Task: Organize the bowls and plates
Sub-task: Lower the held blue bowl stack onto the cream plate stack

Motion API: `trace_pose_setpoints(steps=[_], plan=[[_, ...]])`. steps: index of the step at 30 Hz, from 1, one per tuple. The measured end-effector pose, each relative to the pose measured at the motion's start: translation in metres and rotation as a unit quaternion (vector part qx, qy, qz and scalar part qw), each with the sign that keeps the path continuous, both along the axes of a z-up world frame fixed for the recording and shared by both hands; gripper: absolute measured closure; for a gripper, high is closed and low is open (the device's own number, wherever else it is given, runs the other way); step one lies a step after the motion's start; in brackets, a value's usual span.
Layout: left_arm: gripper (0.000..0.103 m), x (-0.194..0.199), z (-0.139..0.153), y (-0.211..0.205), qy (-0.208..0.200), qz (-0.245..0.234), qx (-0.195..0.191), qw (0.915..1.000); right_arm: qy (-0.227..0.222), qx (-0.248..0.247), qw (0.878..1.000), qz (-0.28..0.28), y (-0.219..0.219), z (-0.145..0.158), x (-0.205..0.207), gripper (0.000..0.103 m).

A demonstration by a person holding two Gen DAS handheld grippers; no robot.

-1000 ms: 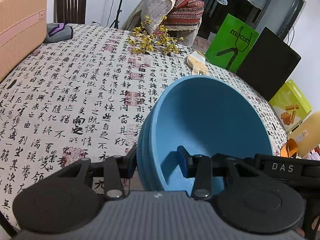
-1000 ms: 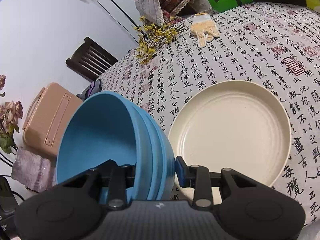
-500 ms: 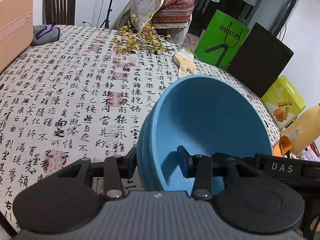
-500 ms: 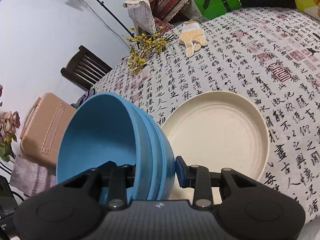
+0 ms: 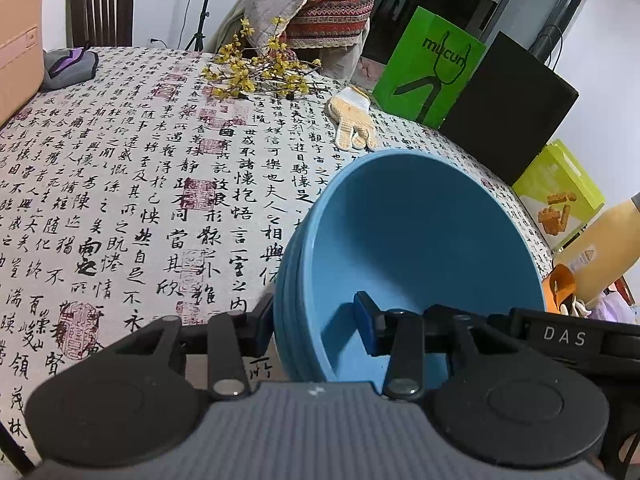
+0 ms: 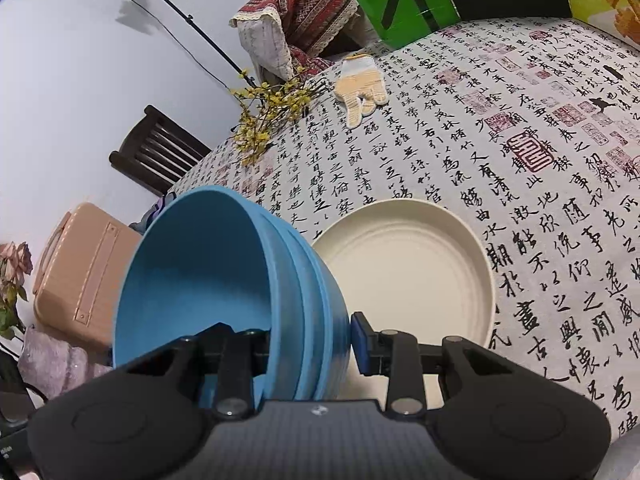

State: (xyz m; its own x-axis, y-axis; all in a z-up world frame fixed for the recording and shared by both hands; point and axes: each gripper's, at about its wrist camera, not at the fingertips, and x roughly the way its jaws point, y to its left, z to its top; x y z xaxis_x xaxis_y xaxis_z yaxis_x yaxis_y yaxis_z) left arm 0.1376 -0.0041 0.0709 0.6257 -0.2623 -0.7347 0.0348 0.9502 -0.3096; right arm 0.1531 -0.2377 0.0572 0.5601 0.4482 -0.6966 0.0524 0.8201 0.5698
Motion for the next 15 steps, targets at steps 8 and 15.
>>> trace_pose_setpoints(steps=[8,15], plan=[[0.061,0.009,-0.005,-0.011,0.007,-0.009,0.001,0.9999,0.006,0.002,1.0,-0.009,-0.011,-0.005,0.004,0.072],[0.061,0.019,-0.011,-0.023,0.016,-0.019,-0.001,0.9997,0.012,0.0,1.0,-0.019,-0.023,-0.011,0.009,0.072]])
